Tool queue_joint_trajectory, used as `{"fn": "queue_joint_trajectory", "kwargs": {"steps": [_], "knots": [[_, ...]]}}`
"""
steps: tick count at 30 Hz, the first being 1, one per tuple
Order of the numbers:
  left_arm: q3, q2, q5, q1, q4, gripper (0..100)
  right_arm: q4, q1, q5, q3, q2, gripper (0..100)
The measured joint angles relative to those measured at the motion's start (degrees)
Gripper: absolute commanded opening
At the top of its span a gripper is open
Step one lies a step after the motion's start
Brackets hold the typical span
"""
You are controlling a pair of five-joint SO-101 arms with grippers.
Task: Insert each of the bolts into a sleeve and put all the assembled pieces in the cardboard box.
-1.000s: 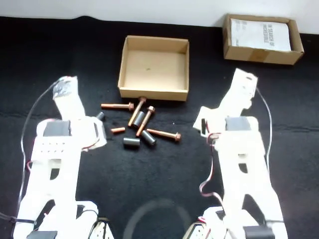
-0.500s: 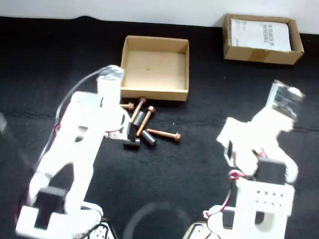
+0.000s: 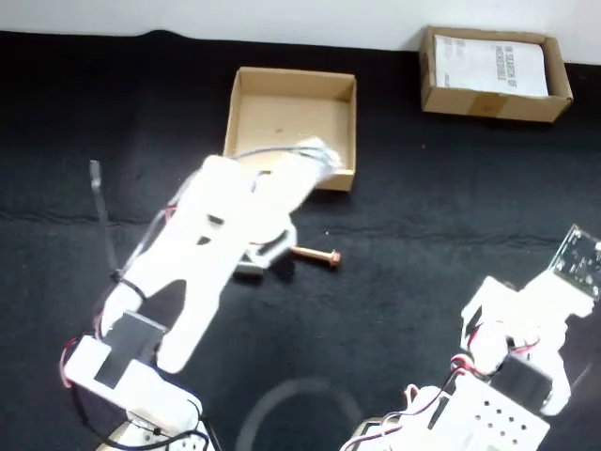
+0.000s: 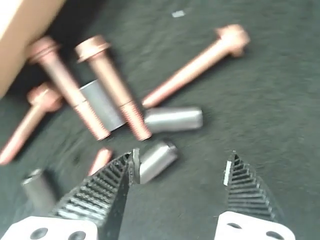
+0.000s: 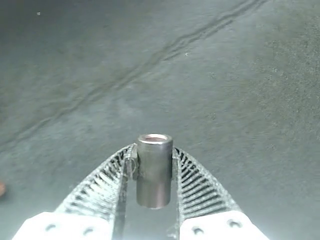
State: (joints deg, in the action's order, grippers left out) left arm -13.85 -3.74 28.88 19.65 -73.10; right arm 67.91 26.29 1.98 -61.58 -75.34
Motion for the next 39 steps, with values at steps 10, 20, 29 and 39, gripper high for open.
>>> {"fn": "queue_joint_trajectory", "kwargs": {"steps": [10,20,29,39], "knots": [[6.2,-0.9,12.1,1.6,-13.9,52,-3.9,2.4,-1.5,-13.0,-12.0,0.6],[16.1,-8.0,28.9,-0.2,-9.7,52,-3.9,2.4,-1.5,-20.8,-23.4,0.6],[39.3,-33.4,29.9,0.8,-13.5,52,-7.8,2.4,-1.5,-26.2,-28.3,0.6],[69.3,-54.4,29.6,5.6,-23.6,52,-17.8,2.4,-1.5,-31.9,-28.4,0.6]]}}
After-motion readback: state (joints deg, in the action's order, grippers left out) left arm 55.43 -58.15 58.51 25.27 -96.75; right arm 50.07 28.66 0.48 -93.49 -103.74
